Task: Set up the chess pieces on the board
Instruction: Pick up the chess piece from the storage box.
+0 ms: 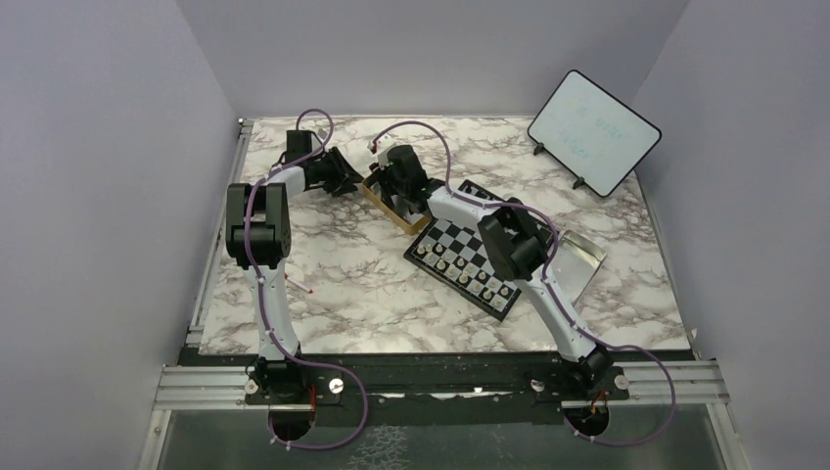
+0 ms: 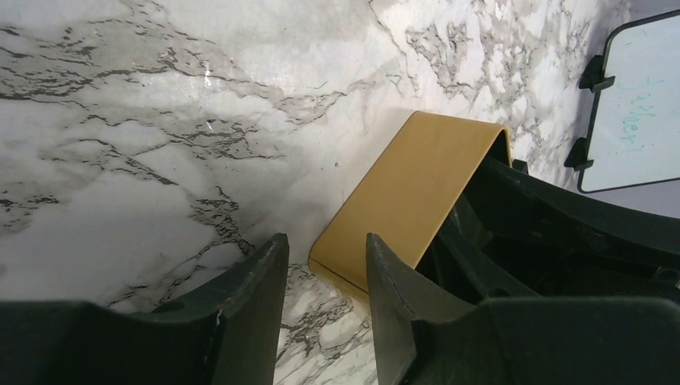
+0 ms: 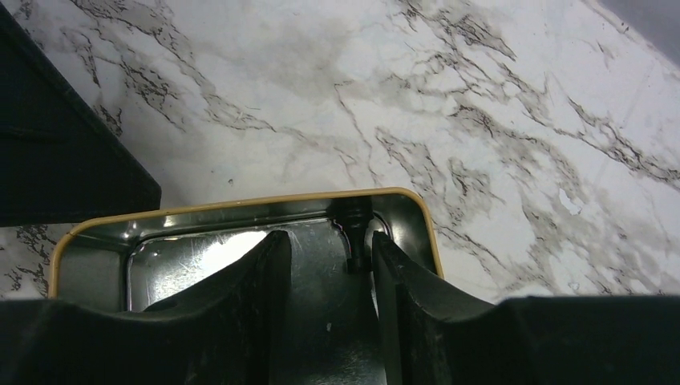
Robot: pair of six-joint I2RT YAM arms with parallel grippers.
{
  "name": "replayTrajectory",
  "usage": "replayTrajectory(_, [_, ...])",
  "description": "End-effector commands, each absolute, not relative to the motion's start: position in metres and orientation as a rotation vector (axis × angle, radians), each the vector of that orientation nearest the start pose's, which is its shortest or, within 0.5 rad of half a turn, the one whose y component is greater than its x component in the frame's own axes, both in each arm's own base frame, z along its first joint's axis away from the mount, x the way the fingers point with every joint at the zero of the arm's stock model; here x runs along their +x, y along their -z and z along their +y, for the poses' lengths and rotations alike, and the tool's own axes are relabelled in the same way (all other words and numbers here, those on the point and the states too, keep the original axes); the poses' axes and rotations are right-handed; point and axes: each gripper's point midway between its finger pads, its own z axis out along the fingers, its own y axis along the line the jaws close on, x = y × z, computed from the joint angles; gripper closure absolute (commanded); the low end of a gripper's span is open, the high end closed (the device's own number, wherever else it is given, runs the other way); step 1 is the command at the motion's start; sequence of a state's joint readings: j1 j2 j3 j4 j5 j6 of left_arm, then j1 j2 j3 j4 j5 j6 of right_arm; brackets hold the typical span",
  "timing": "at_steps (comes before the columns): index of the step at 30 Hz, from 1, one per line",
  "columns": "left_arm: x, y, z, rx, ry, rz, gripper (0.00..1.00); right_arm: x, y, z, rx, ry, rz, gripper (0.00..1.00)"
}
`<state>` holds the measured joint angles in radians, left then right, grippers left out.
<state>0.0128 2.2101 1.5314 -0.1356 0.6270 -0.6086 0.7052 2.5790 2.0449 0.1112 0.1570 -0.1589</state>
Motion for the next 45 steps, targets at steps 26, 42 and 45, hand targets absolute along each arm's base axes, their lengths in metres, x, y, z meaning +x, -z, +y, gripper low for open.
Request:
replayTrajectory(26, [0.541,-0.147,-0.089,-0.356,0.9,2.173,0.53,0.532,-0.129,0.416,-0.716,-0.334,1.727,0.99])
replayTrajectory(42, [0.471,-0.187,-0.117,-0.119,0.969,2.085,0.5,0.419,-0.181,0.345,-0.628,-0.698,2.084,0.99])
replayTrajectory(45, [0.45,-0.193,-0.131,-0.036,0.925,2.075,0.5,0.388,-0.185,0.324,-0.623,-0.683,2.202,0.99])
